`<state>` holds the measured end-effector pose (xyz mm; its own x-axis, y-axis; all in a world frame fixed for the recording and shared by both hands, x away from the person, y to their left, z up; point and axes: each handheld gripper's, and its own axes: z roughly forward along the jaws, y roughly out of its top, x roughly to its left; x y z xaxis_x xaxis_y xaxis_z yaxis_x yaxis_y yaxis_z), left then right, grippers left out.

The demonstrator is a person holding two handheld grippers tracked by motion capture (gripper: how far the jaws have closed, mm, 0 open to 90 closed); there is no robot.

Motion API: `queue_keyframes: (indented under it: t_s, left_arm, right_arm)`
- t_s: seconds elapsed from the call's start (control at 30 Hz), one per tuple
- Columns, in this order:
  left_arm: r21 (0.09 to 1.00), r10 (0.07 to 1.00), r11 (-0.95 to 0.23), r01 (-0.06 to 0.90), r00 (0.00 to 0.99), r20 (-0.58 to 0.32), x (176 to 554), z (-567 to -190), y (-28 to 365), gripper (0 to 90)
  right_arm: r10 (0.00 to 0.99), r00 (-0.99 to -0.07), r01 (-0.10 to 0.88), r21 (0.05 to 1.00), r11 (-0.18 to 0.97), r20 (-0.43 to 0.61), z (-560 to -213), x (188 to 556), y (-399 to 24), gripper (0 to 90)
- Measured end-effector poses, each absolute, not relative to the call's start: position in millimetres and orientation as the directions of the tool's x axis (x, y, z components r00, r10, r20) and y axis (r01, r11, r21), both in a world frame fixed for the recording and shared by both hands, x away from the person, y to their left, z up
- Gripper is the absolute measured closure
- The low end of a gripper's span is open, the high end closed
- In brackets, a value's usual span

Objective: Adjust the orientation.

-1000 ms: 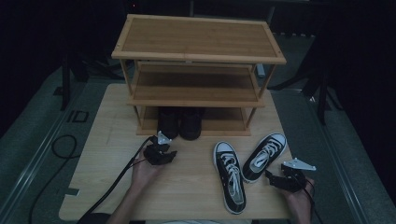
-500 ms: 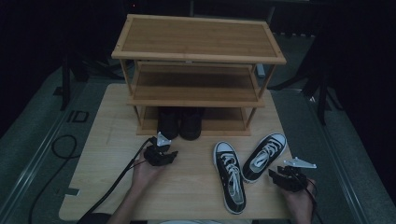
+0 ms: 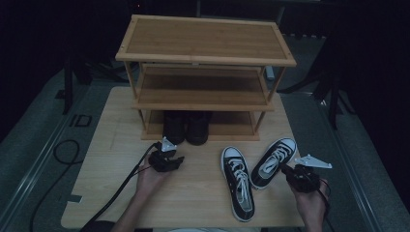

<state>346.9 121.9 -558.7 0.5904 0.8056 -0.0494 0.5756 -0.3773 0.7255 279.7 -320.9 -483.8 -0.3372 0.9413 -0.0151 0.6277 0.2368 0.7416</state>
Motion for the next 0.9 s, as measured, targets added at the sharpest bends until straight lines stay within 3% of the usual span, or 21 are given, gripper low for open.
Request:
queue_keyframes:
  t_s: [0.37,0.73,0.9]
  left_arm:
    - [0.727,0.805,-0.376,0.574,0.591,-0.05,347,-559,122,54.7]
    - [0.727,0.804,-0.373,0.576,0.592,-0.056,347,-559,123,54.6]
    - [0.727,0.804,-0.373,0.576,0.591,-0.056,347,-559,123,54.7]
  right_arm:
    - [0.968,-0.251,0.668,0.719,0.194,-0.027,-485,298,-307,62.4]
    - [0.973,-0.228,0.704,0.688,0.177,-0.017,-486,303,-303,66.0]
    - [0.978,-0.208,0.725,0.668,0.168,-0.02,-489,304,-301,60.6]
